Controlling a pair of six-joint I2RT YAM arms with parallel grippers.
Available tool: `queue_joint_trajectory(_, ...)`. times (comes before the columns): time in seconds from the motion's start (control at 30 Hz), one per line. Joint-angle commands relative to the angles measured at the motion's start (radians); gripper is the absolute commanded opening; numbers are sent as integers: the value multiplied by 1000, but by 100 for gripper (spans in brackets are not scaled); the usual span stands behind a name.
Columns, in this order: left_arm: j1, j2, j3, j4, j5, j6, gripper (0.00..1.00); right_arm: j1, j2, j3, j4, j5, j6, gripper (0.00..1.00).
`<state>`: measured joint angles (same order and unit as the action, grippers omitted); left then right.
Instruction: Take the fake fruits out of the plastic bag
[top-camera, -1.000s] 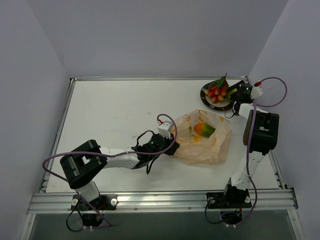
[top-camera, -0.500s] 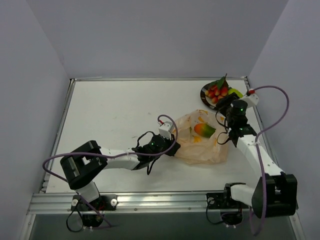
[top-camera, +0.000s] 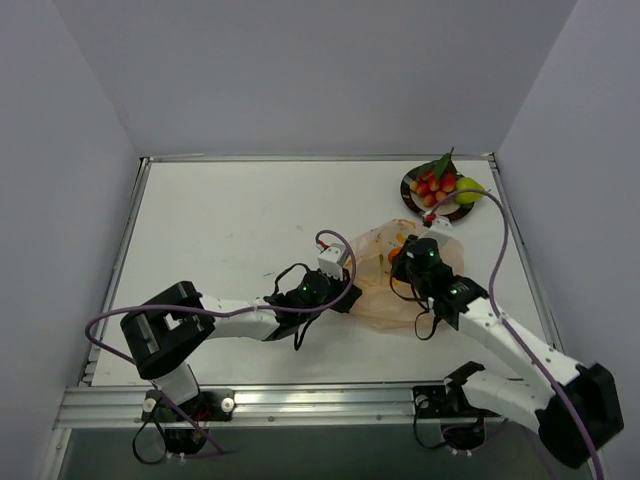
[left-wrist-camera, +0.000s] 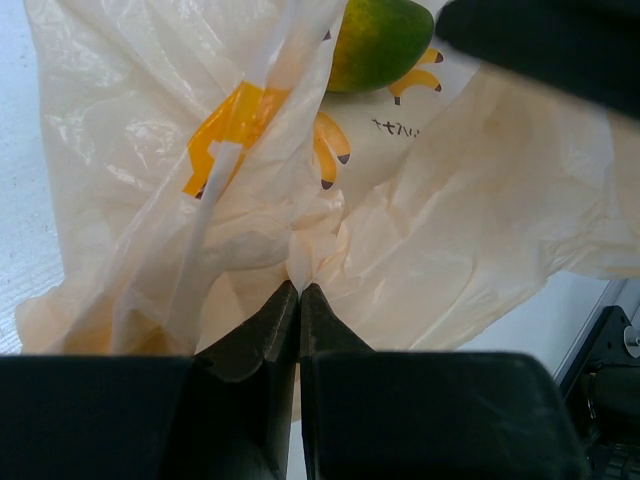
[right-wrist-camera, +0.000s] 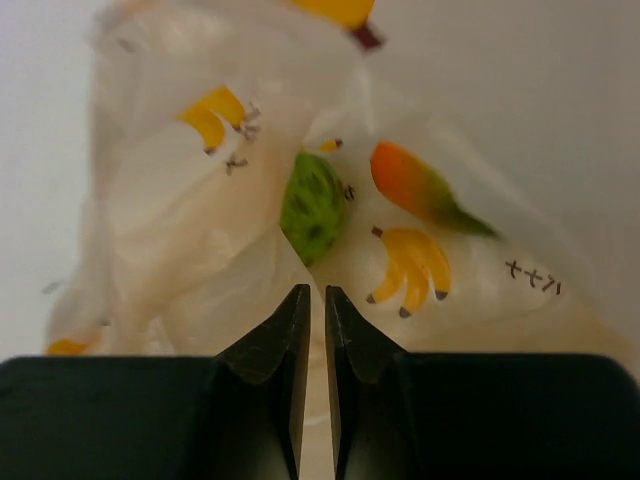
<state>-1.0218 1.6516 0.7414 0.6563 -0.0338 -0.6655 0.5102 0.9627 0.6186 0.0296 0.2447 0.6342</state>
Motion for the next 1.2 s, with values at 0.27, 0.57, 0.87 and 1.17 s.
queue_joint_trajectory(0.27,-4,-53,4,31,-14,4,2,22,344,118,55,248,-83,22)
queue_joint_trajectory(0.57,-1,-70,1,16,-40,24,2,-97,527,219,99,208,-278,50)
queue_joint_trajectory(0.87,3,-47,10,11,-34,24,2,-151,631,300,98,24,-366,80)
queue_joint_trajectory(1.17,6,-47,10,8,-26,21,2,-153,555,163,105,-84,-251,95)
